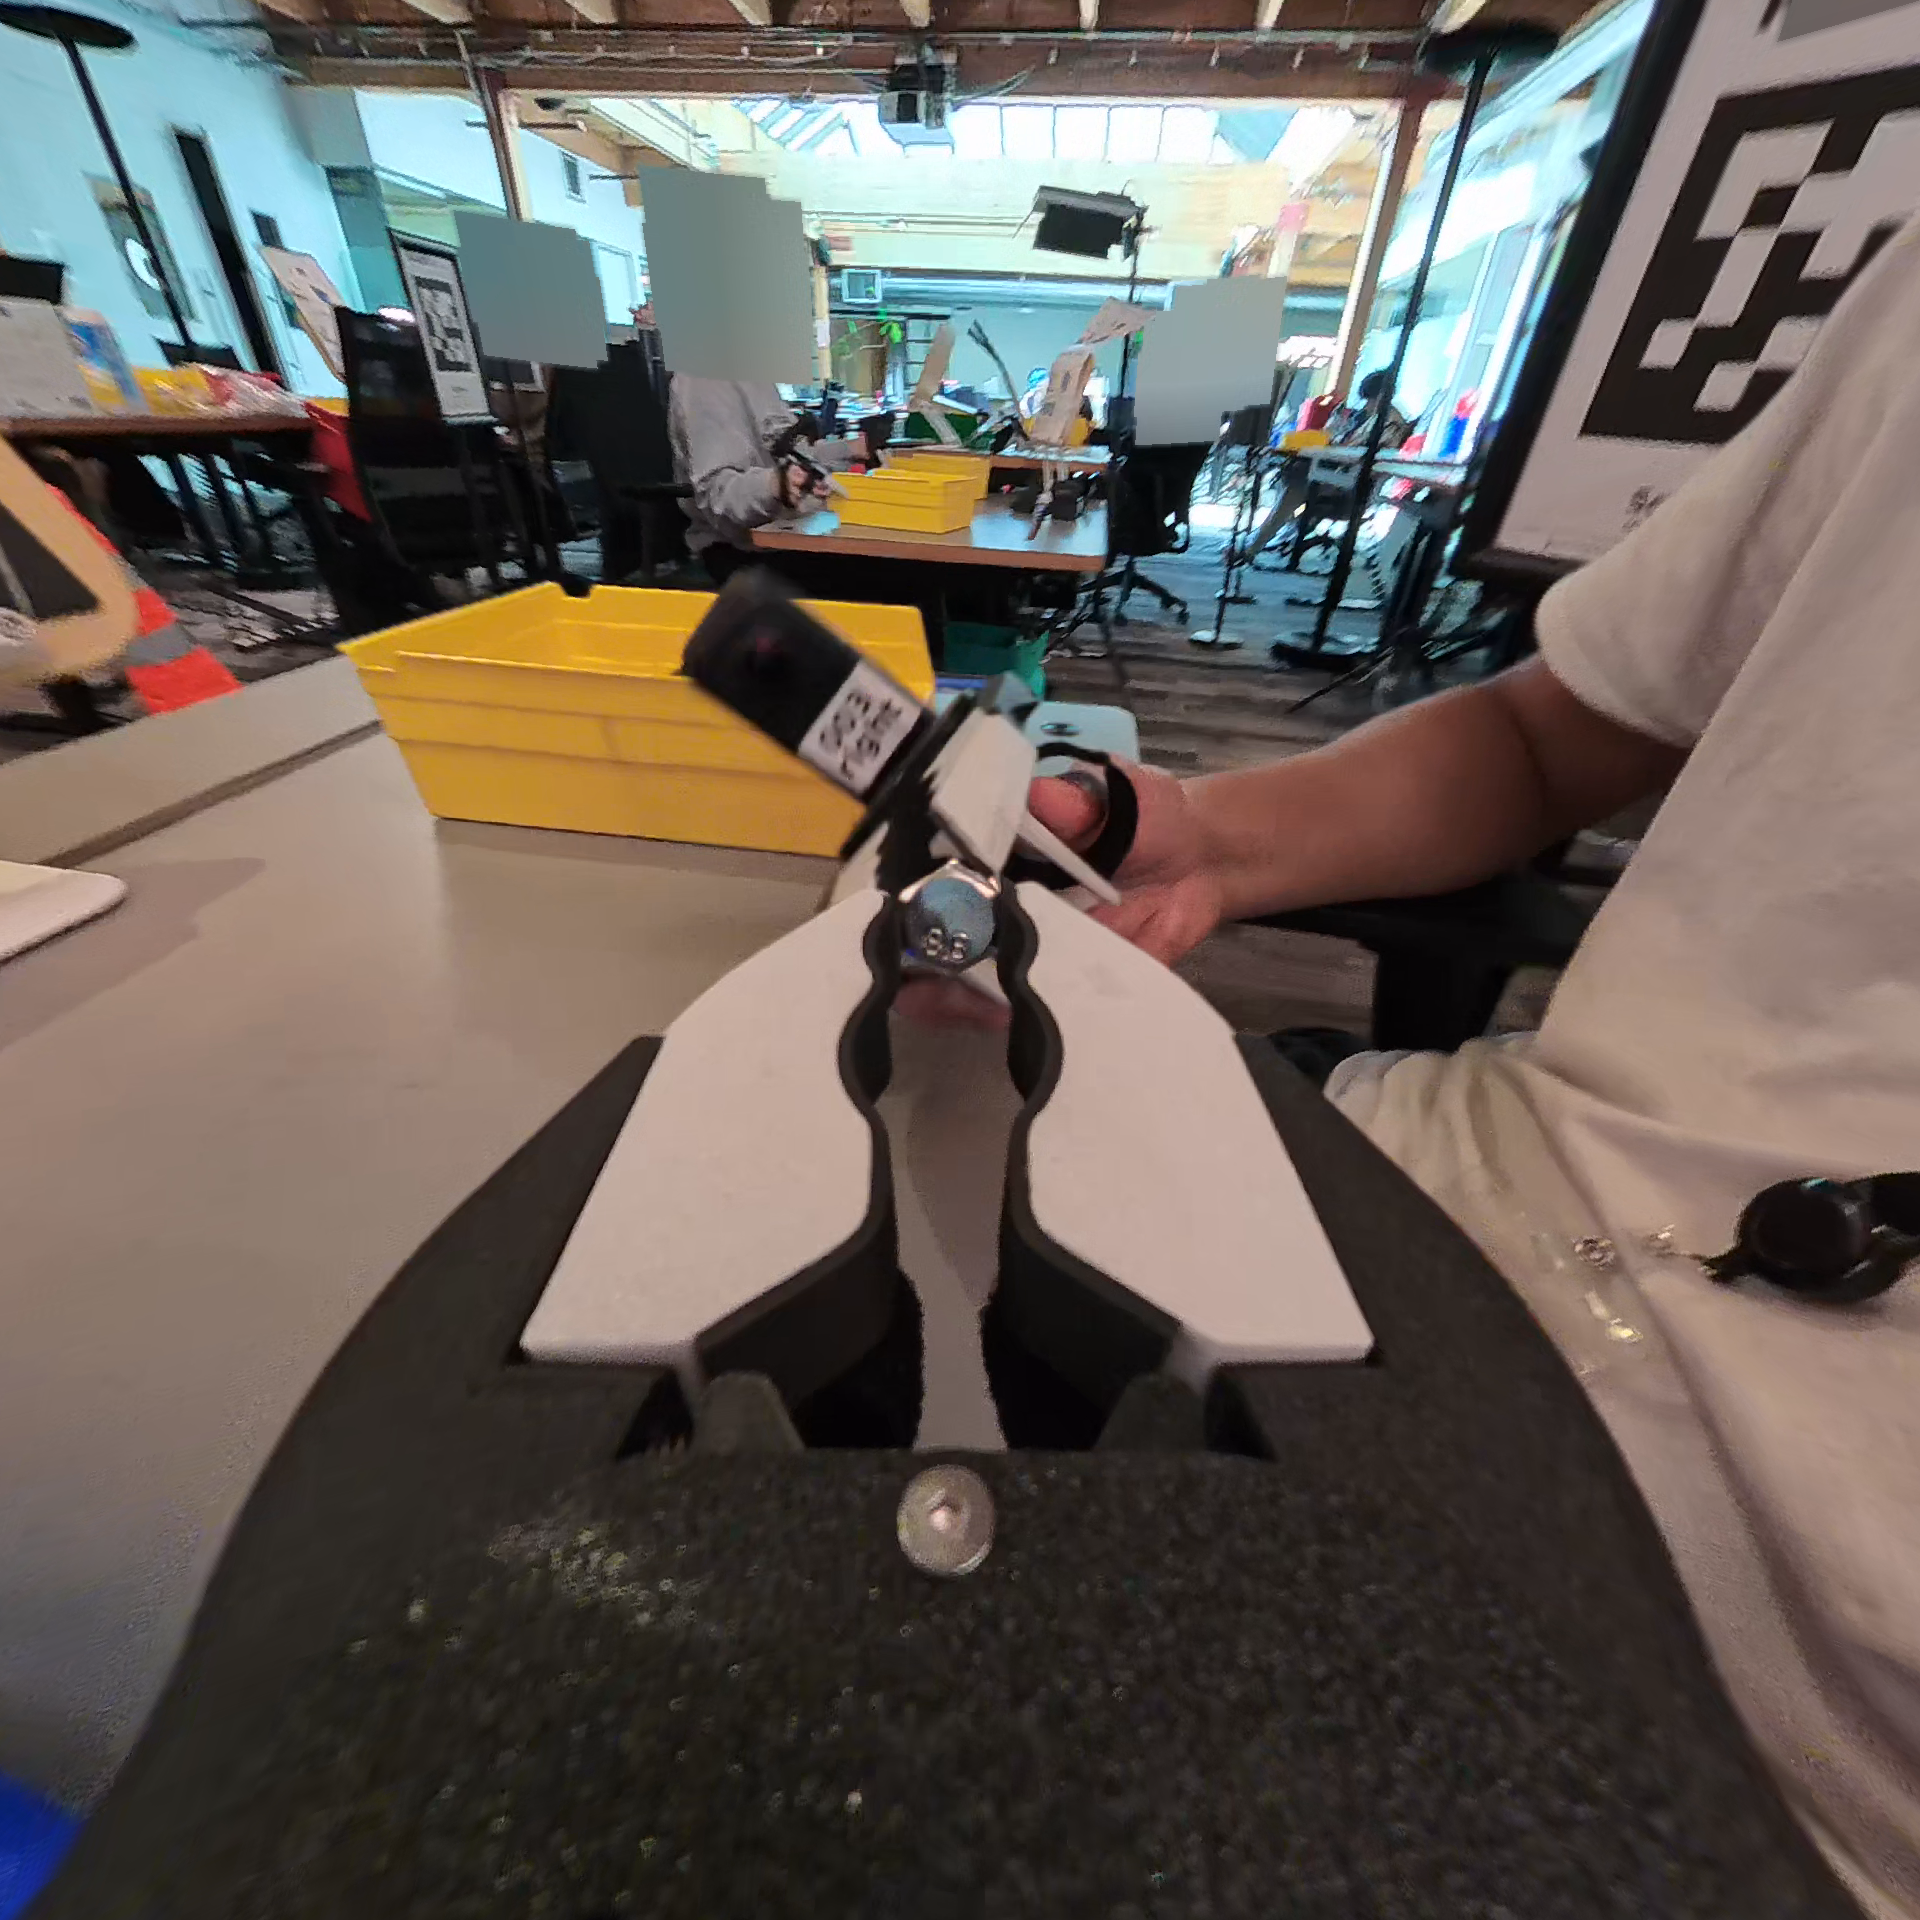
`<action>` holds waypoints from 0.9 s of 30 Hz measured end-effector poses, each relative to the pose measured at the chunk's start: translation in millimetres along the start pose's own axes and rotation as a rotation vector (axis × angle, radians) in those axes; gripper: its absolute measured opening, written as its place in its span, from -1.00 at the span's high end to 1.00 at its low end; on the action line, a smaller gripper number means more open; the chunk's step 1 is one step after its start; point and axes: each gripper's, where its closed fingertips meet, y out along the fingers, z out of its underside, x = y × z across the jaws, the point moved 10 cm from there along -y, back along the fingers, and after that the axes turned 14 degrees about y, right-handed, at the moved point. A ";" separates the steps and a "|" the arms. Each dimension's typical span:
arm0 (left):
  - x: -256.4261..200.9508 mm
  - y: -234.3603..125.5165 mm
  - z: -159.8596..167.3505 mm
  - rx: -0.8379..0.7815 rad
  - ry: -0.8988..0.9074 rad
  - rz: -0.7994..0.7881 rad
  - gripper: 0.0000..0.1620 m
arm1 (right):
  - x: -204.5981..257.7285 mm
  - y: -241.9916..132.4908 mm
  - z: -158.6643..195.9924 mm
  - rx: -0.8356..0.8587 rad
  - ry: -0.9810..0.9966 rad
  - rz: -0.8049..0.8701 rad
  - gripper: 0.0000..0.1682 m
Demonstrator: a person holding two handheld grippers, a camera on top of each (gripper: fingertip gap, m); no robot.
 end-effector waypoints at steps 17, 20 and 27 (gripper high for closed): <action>39.2 83.3 25.2 -0.118 -0.535 0.387 0.79 | 46.8 -20.2 82.8 0.170 -2.262 1.513 0.75; 48.7 82.1 19.3 -0.167 -0.458 0.326 0.78 | 62.1 -37.2 71.4 -0.035 -1.828 1.438 0.58; 65.5 66.8 12.1 -0.183 -0.144 0.117 0.79 | 39.4 -79.5 9.0 -0.295 -0.208 0.425 0.46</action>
